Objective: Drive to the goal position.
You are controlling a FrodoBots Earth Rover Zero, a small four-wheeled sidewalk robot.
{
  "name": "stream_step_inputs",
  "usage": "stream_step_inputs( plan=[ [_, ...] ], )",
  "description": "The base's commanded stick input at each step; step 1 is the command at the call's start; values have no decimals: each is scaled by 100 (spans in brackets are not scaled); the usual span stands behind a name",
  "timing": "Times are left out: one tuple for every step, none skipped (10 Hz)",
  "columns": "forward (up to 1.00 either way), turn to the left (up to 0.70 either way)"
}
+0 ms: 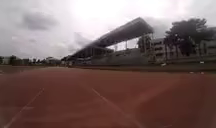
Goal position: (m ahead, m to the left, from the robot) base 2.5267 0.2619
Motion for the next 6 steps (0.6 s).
stream_step_inputs(
  plan=[
    [70,0],
    [70,0],
    [70,0],
    [70,0],
    [70,0],
    [70,0]
  ],
)
